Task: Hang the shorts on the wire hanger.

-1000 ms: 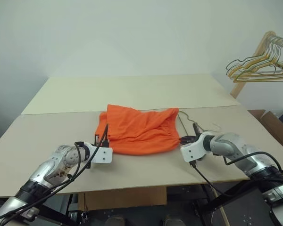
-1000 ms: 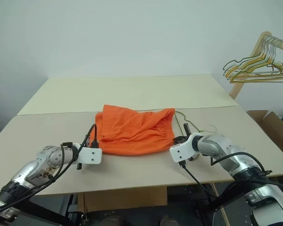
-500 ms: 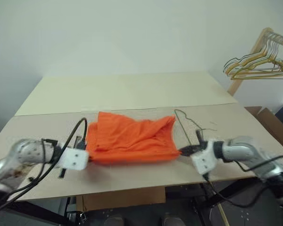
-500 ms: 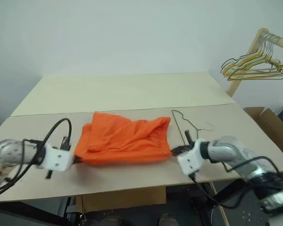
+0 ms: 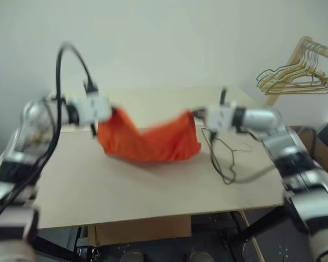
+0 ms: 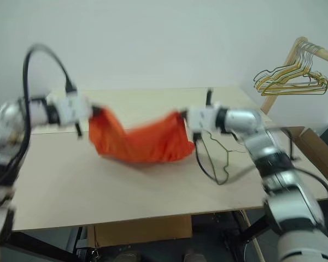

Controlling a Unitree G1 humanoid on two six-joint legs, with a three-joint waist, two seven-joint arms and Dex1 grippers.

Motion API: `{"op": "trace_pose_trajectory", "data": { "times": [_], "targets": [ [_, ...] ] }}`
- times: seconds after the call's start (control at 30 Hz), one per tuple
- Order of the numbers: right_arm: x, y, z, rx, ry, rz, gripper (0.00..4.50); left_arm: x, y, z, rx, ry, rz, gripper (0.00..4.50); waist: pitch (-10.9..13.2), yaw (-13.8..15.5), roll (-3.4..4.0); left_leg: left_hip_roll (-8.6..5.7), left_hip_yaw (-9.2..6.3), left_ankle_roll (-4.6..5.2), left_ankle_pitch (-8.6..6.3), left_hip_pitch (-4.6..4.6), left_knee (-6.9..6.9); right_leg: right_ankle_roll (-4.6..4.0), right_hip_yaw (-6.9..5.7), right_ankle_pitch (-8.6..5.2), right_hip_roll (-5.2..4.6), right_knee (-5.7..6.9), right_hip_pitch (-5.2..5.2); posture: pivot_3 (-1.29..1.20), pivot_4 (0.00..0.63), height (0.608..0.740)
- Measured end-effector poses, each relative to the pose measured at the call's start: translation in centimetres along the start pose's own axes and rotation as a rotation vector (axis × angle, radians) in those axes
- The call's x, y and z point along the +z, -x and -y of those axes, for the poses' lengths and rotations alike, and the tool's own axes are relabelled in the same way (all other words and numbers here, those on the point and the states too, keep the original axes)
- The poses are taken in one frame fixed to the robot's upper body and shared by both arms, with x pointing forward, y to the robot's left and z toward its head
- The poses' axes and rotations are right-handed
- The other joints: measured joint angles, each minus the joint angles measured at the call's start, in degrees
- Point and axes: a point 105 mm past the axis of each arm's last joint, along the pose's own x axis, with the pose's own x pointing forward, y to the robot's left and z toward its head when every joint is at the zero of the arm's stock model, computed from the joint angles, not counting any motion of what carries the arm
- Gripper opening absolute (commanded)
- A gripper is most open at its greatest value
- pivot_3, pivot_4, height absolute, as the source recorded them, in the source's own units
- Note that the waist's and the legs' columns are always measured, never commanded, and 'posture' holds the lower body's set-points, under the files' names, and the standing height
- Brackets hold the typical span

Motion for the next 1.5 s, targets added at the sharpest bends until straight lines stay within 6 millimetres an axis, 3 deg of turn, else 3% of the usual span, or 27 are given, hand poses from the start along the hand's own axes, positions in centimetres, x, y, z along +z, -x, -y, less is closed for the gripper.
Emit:
{"op": "trace_pose_trajectory", "data": {
  "times": [0.03,0.1,0.17,0.2,0.27,0.37,0.47,0.57,0.63,0.7,0.77,0.87,0.97,1.03,1.1,1.27,1.37,1.5],
  "targets": [
    [-0.9,-1.0,2.0,-0.091,0.004,-0.063,0.00,-0.4,-1.6,-2.7,0.125,0.010,-0.046,0.01,0.0,0.2,0.00,-0.02,0.00,-0.07,-0.07,-0.12,0.11,0.08,-0.04,-0.13,-0.04,0.07,-0.07,0.08,0.000,0.740],
    [-1.8,-2.2,4.7,-0.236,0.019,-0.148,0.00,-0.8,-2.6,-6.8,0.323,-0.022,-0.140,0.01,0.0,0.1,-0.03,-0.07,0.04,-0.48,0.16,-1.01,0.10,0.10,-0.02,-0.06,-0.09,0.17,-1.01,0.08,0.000,0.740],
    [-2.2,-2.8,6.6,-0.371,0.035,-0.203,0.00,-0.5,-2.8,-9.6,0.481,-0.064,-0.194,0.01,0.0,-0.1,-0.03,-0.07,0.03,-0.57,0.22,-1.56,0.00,0.14,-0.03,-0.04,-0.08,0.21,-1.53,0.07,0.000,0.740],
    [-2.1,-2.8,8.6,-0.515,0.073,-0.234,0.00,-0.1,-2.6,-11.7,0.618,-0.116,-0.244,0.01,0.0,-0.1,-0.03,-0.08,0.03,-0.64,0.25,-2.04,-0.02,0.14,-0.04,-0.04,-0.10,0.24,-2.07,0.07,0.000,0.740],
    [-0.7,-2.1,11.7,-0.709,0.154,-0.221,0.00,1.4,-1.4,-14.5,0.797,-0.182,-0.254,0.01,0.0,-0.2,-0.02,-0.12,0.05,-0.78,0.31,-2.90,-0.14,0.15,-0.04,-0.04,-0.13,0.30,-3.12,0.07,0.000,0.740],
    [1.4,0.1,15.0,-0.982,0.263,-0.163,0.00,3.9,0.4,-17.1,1.026,-0.252,-0.195,0.01,0.0,-0.2,-0.01,-0.12,0.12,-0.93,0.30,-2.93,-0.68,0.04,-0.33,-0.11,-0.18,0.16,-3.36,0.07,0.000,0.740],
    [2.3,1.7,15.4,-1.090,0.372,-0.101,0.00,5.9,1.3,-17.3,1.158,-0.335,-0.073,0.01,0.0,-0.2,-0.01,-0.10,0.21,-1.03,0.31,-2.72,-0.86,0.03,-0.39,-0.13,-0.16,-0.06,-3.15,0.07,0.000,0.740],
    [-0.1,1.1,11.3,-0.927,0.419,-0.100,0.00,5.1,-0.2,-14.2,1.053,-0.383,0.027,0.01,0.0,-0.3,0.00,-0.10,0.37,-1.02,0.30,-1.95,-0.84,0.04,-0.33,-0.12,-0.15,-0.12,-2.31,0.07,0.000,0.740],
    [-2.9,0.4,5.8,-0.701,0.402,-0.116,0.00,3.1,-2.0,-9.4,0.870,-0.365,0.085,0.01,0.0,-0.7,0.00,-0.08,0.43,-0.89,0.24,-1.22,-0.79,0.05,-0.29,-0.10,-0.16,-0.34,-1.55,0.08,0.000,0.740],
    [-5.0,0.6,0.7,-0.495,0.383,-0.123,0.00,0.8,-2.9,-3.9,0.674,-0.317,0.118,0.01,0.0,-1.2,0.06,-0.04,0.42,-0.87,0.24,-1.14,-0.82,0.04,-0.28,0.05,-0.16,-0.48,-1.45,0.08,0.000,0.740],
    [-6.3,1.3,-2.6,-0.350,0.378,-0.124,0.00,-0.6,-3.1,0.9,0.515,-0.264,0.133,0.01,0.0,-1.7,0.06,-0.01,0.39,-0.86,0.26,-1.29,-0.74,0.04,-0.25,0.08,-0.16,-0.28,-1.62,0.08,0.000,0.740],
    [-6.3,2.1,-5.2,-0.224,0.350,-0.069,0.00,-0.8,-1.4,7.6,0.282,-0.177,0.172,0.01,0.0,-3.1,0.06,0.07,0.24,-0.87,0.31,-1.51,-0.68,0.05,-0.05,0.08,-0.12,0.03,-1.95,0.08,0.000,0.740],
    [-6.2,3.3,-8.4,-0.060,0.306,-0.012,0.00,-0.1,2.6,13.8,-0.003,-0.064,0.165,0.01,0.0,-4.9,0.06,0.11,-0.13,-0.81,0.24,-1.46,-0.79,0.09,0.11,0.00,-0.09,0.00,-1.95,0.09,0.000,0.740],
    [-6.1,4.0,-10.8,0.053,0.265,0.018,0.00,0.0,5.0,15.5,-0.147,-0.020,0.119,0.01,0.0,-5.0,0.06,0.09,-0.13,-0.52,0.08,-1.33,-0.74,0.09,0.12,0.00,-0.10,0.01,-1.82,0.09,0.000,0.740],
    [-5.7,4.3,-12.6,0.155,0.242,0.053,0.00,0.1,7.0,15.9,-0.258,-0.018,0.077,0.01,0.0,-4.9,0.06,0.04,-0.10,-0.16,-0.12,-1.01,-0.69,0.08,0.14,0.00,-0.17,-0.04,-1.57,0.09,0.000,0.740],
    [-5.2,5.5,-15.4,0.349,0.237,0.107,0.00,0.6,11.9,18.4,-0.607,-0.008,-0.015,0.01,0.1,-4.4,0.06,0.09,0.15,-0.05,-0.12,1.01,-0.74,-0.29,0.14,-0.31,-0.21,-0.12,0.40,0.09,0.000,0.740],
    [-4.9,5.9,-16.7,0.417,0.239,0.125,0.00,1.9,12.7,19.6,-0.686,0.032,0.001,0.01,0.1,-3.8,0.01,0.15,0.16,0.00,-0.08,1.73,-0.79,-0.37,0.14,-0.52,-0.21,-0.15,1.08,0.09,0.000,0.740],
    [-5.1,7.3,-18.2,0.505,0.241,0.119,0.00,4.0,13.4,20.9,-0.742,0.107,0.024,0.01,0.1,-3.3,-0.01,0.16,0.16,-0.01,-0.11,1.65,-0.83,-0.42,0.20,-0.51,-0.23,-0.05,0.97,0.07,0.000,0.740]
  ]
}}
